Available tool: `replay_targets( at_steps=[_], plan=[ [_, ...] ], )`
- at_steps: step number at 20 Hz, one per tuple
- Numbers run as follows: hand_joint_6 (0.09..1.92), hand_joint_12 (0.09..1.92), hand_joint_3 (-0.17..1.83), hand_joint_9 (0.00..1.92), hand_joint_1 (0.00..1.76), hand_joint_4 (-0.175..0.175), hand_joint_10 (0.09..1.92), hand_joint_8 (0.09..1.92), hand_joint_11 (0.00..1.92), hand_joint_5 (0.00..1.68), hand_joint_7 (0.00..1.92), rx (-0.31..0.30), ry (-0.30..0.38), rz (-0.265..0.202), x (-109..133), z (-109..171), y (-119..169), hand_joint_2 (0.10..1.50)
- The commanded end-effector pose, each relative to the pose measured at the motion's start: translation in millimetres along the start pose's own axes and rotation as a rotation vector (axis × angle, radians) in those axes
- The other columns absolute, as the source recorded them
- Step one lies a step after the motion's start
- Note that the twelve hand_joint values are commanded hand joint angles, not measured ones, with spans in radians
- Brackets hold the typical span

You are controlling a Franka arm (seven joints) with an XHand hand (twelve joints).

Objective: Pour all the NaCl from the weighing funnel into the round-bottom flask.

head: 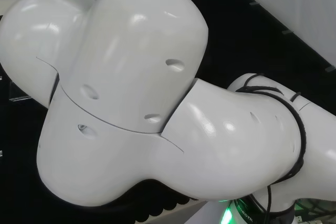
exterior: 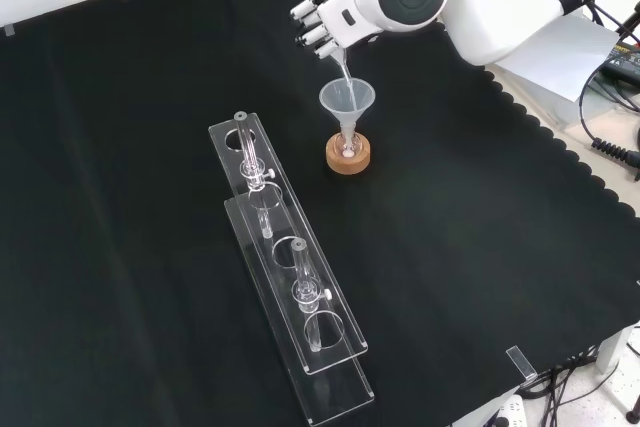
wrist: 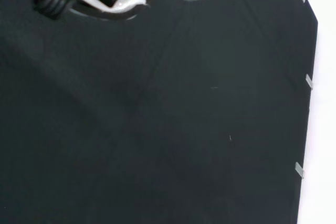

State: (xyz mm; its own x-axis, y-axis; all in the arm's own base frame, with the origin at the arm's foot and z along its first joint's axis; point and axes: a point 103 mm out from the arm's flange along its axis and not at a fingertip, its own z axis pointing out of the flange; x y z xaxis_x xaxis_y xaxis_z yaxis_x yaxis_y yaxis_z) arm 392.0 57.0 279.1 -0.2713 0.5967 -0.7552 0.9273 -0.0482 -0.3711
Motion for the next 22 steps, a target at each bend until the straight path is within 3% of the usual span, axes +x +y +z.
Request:
replay_targets(
  at_steps=[1, 22],
  plan=[
    [1.08, 1.14, 0.86, 1.05, 1.08, 0.175, 0.39, 0.64, 0.76, 1.09, 0.71, 0.000, -0.010, -0.002, -0.4, 1.6, 0.5, 0.65],
    [1.09, 1.14, 0.86, 1.05, 1.08, 0.175, 0.39, 0.64, 0.76, 1.09, 0.70, -0.002, -0.077, 0.002, -1.3, -3.6, 1.9, 0.65]
  ],
)
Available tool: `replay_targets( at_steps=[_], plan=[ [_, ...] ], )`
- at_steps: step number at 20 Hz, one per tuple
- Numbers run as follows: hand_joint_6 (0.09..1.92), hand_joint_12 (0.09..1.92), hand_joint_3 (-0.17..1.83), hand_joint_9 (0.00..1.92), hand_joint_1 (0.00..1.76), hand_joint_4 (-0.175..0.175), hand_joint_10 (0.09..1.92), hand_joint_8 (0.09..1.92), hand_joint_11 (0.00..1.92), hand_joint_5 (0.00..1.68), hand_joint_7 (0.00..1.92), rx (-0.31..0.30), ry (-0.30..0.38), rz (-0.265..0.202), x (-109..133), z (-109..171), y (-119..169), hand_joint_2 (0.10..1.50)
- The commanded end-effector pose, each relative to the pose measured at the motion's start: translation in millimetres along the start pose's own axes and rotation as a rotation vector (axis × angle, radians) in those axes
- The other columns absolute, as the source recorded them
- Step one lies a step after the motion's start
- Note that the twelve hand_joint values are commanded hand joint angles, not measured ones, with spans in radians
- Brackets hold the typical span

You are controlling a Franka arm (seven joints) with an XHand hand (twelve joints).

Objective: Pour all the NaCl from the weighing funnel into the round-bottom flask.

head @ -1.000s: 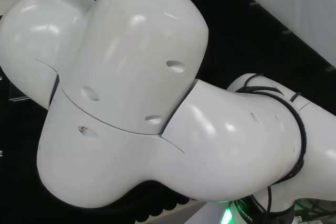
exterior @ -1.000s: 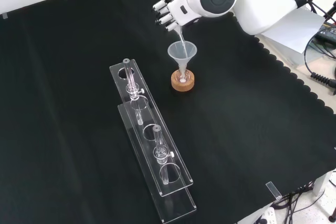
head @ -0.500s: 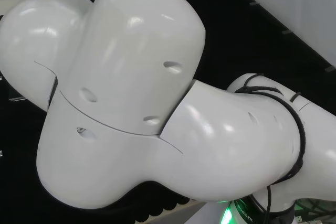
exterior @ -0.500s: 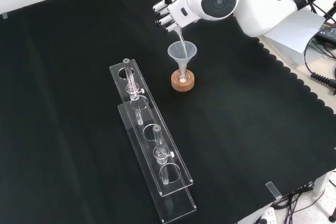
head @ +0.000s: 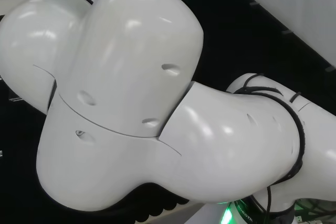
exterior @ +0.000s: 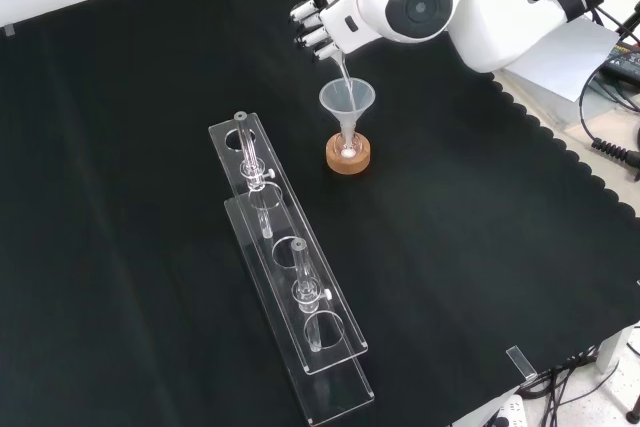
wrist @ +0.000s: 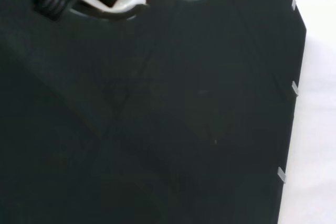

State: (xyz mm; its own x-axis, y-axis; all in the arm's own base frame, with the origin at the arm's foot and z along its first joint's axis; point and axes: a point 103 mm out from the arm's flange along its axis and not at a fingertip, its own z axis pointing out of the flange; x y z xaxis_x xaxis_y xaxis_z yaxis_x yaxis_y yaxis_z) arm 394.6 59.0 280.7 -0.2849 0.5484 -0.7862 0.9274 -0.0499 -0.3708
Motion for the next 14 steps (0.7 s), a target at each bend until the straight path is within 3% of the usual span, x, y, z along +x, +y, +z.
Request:
replay_targets(
  at_steps=[1, 14],
  plan=[
    [1.09, 1.14, 0.86, 1.05, 1.08, 0.175, 0.39, 0.64, 0.76, 1.09, 0.70, 0.018, -0.025, 0.016, -0.7, -1.3, -0.3, 0.65],
    [1.09, 1.13, 0.86, 1.05, 1.07, 0.175, 0.39, 0.64, 0.76, 1.09, 0.70, -0.006, -0.072, -0.003, 3.1, -6.1, 0.2, 0.65]
  ],
)
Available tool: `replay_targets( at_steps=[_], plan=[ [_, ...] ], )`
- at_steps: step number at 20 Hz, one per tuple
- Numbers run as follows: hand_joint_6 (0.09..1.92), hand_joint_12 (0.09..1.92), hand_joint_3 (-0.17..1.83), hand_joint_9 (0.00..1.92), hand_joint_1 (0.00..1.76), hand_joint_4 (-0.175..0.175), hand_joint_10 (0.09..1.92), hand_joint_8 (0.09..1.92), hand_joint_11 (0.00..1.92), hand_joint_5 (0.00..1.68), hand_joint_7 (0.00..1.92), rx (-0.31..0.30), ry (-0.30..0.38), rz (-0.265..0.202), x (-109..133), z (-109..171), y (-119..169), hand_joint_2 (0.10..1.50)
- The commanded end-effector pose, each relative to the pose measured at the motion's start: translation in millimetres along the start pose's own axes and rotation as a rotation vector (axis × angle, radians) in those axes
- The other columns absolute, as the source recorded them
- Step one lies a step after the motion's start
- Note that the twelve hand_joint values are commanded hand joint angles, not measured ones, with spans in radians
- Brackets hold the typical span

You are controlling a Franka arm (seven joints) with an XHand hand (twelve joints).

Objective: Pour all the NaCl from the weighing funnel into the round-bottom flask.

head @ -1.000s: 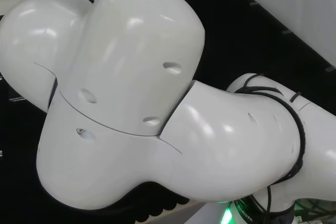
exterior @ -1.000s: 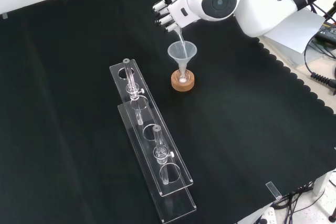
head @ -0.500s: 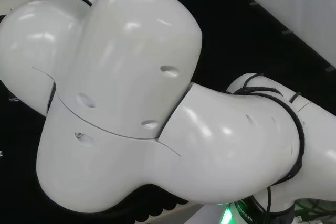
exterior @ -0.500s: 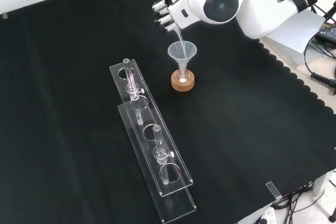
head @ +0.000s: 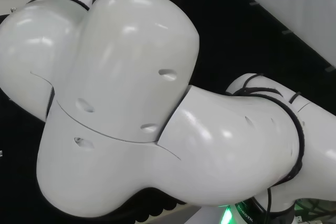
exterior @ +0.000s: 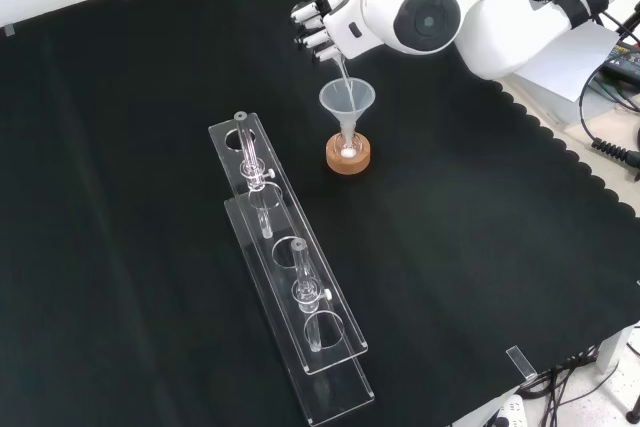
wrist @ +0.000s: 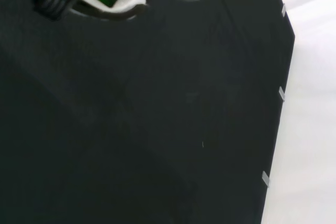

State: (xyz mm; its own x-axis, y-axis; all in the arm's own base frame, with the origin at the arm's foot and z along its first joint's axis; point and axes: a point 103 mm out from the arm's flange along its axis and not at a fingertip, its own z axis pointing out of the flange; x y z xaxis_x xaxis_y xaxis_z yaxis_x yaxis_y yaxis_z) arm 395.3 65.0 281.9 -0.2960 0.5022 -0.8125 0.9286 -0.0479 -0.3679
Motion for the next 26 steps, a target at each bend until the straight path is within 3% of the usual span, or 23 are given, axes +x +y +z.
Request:
replay_targets(
  at_steps=[1, 16, 26],
  plan=[
    [1.09, 1.13, 0.86, 1.05, 1.07, 0.175, 0.39, 0.64, 0.76, 1.09, 0.70, -0.003, -0.023, -0.004, 0.9, -0.6, 0.4, 0.65],
    [1.09, 1.13, 0.86, 1.05, 1.07, 0.175, 0.39, 0.64, 0.76, 1.09, 0.70, -0.011, -0.043, -0.001, 2.7, -6.1, -0.9, 0.65],
    [1.09, 1.13, 0.86, 1.05, 1.08, 0.175, 0.39, 0.64, 0.76, 1.09, 0.70, 0.001, -0.110, 0.000, 1.9, -8.3, -1.4, 0.65]
  ],
)
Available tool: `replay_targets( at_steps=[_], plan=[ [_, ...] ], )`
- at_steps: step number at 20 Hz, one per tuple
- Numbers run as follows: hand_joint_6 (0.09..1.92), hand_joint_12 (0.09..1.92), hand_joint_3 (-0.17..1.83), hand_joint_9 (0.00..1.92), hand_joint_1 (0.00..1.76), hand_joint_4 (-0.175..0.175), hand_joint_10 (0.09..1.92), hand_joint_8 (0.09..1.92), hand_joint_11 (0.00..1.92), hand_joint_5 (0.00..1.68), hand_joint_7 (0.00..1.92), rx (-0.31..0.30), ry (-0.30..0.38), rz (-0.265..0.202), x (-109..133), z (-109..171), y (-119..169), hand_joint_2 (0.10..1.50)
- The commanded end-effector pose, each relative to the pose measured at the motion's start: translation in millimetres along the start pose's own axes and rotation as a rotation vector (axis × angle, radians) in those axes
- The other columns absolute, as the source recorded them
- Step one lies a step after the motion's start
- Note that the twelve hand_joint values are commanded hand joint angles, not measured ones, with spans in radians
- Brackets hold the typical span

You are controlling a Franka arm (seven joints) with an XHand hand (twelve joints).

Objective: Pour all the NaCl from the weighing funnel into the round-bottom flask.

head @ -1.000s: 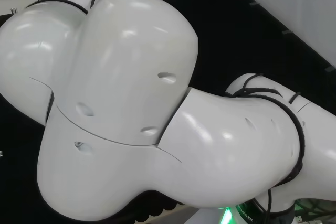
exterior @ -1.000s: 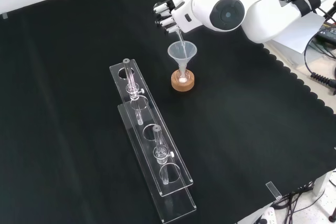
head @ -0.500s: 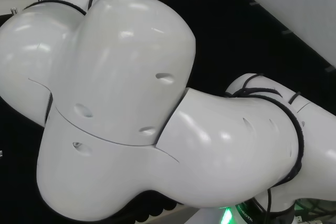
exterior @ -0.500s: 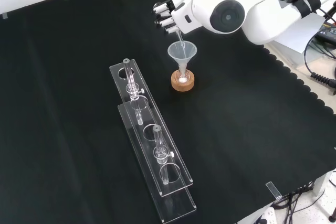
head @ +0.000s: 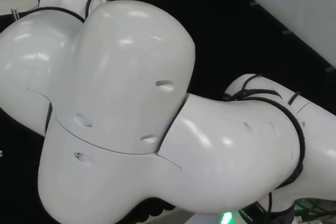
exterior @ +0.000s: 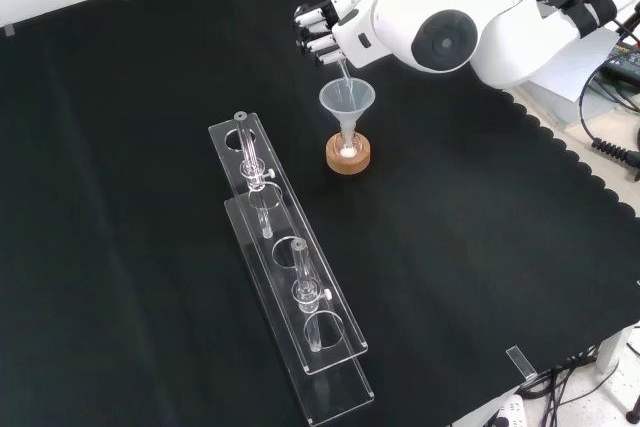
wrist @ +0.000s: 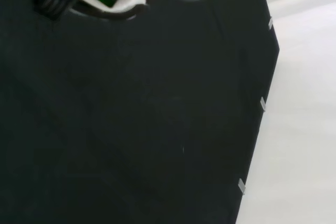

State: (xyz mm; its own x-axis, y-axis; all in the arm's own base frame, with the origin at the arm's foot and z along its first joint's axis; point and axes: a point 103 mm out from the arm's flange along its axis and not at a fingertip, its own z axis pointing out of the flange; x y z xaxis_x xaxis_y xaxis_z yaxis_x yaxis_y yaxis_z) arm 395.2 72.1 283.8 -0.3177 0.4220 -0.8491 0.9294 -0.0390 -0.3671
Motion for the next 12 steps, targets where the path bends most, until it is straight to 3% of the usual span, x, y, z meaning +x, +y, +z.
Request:
replay_targets(
  at_steps=[1, 12],
  plan=[
    [1.09, 1.13, 0.86, 1.05, 1.08, 0.175, 0.39, 0.64, 0.76, 1.09, 0.70, 0.012, -0.022, 0.004, -0.2, -1.8, -0.2, 0.65],
    [1.09, 1.13, 0.86, 1.04, 1.08, 0.175, 0.39, 0.64, 0.76, 1.09, 0.70, 0.010, -0.036, 0.005, 0.9, -5.1, 0.9, 0.65]
  ],
)
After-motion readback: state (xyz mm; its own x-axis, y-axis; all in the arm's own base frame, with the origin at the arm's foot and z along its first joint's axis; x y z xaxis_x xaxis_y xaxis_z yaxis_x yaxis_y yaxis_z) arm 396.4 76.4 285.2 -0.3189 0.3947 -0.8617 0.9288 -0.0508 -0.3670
